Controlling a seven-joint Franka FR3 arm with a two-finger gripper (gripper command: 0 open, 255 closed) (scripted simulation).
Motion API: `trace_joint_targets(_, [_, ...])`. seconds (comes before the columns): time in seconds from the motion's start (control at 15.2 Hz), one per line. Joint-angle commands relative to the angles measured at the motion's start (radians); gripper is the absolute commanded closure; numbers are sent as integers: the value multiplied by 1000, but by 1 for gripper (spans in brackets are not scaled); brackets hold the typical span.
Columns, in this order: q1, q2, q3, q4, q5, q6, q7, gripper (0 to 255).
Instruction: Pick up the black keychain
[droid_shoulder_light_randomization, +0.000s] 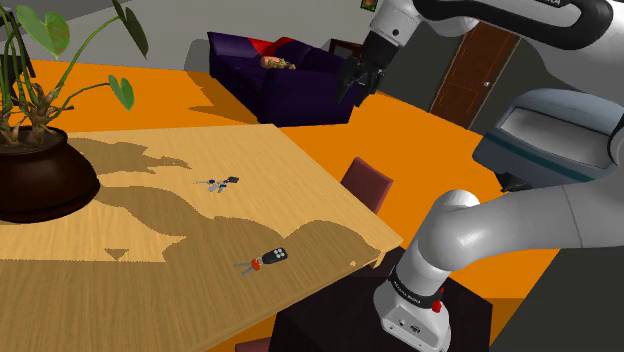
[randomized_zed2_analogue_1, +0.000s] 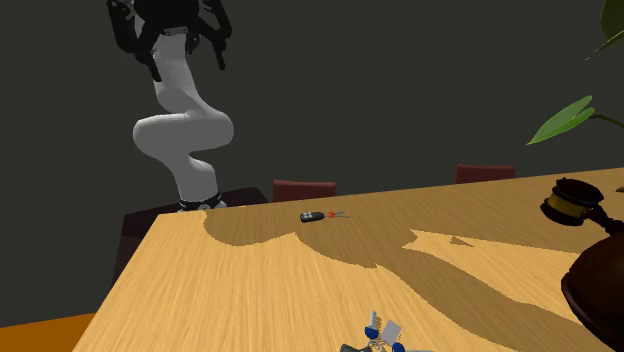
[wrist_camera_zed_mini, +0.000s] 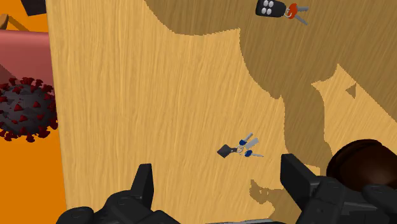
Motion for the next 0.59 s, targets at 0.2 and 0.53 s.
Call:
trace_joint_targets(0.2, [-18,-35,68,-95,20,41,107,0])
trace_joint_targets(0.53, [-34,-68,188,-227,72,107,288,0])
